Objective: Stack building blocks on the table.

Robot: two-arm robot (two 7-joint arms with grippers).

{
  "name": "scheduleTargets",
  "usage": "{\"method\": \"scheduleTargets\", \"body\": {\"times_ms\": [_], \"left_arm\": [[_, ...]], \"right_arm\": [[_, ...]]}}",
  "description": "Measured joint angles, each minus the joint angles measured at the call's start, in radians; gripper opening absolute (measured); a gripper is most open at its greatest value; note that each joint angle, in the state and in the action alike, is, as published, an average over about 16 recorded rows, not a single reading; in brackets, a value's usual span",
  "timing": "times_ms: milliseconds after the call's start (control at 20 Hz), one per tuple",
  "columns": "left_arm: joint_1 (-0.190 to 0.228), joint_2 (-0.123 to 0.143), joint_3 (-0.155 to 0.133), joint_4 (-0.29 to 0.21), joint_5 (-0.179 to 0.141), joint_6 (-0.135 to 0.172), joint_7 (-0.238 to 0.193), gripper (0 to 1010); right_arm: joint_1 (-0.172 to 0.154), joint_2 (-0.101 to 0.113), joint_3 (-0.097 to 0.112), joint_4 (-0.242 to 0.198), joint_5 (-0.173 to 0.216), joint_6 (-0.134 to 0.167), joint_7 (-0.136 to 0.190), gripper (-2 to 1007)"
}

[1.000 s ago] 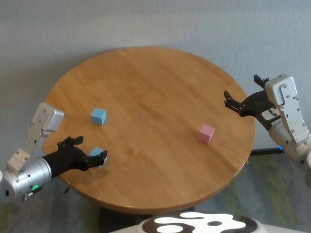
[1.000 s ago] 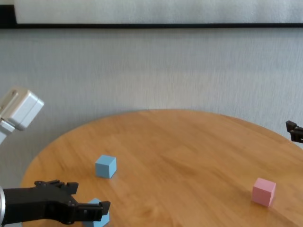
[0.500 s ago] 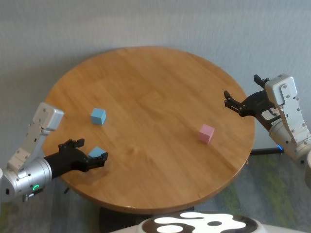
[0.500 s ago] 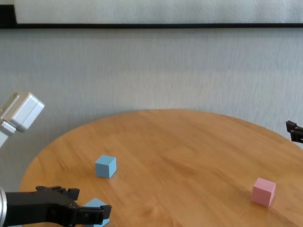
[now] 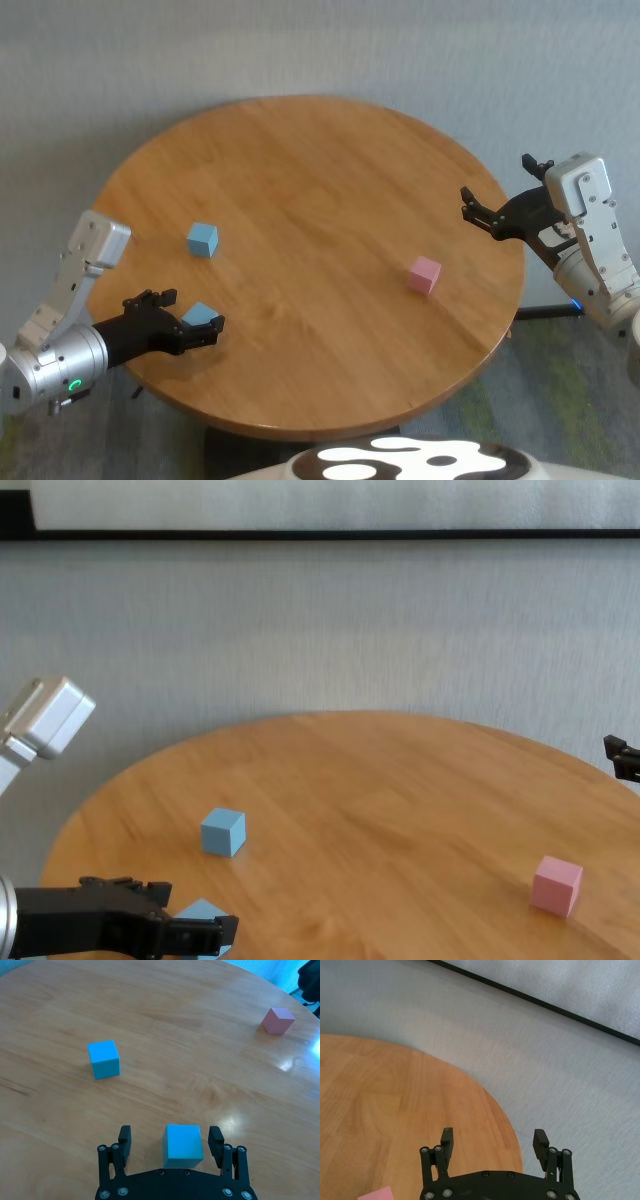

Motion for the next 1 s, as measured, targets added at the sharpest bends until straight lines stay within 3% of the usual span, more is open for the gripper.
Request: {"method": "scheduleTargets", "body": {"times_ms": [1000], "left_arm": [[-0.024, 0.020, 0.034, 0.012, 0.003, -0.018, -0.032, 1000]], "right_arm": [[0.000, 0.000, 0.000, 0.000, 0.000, 0.000, 0.000, 1005]]}}
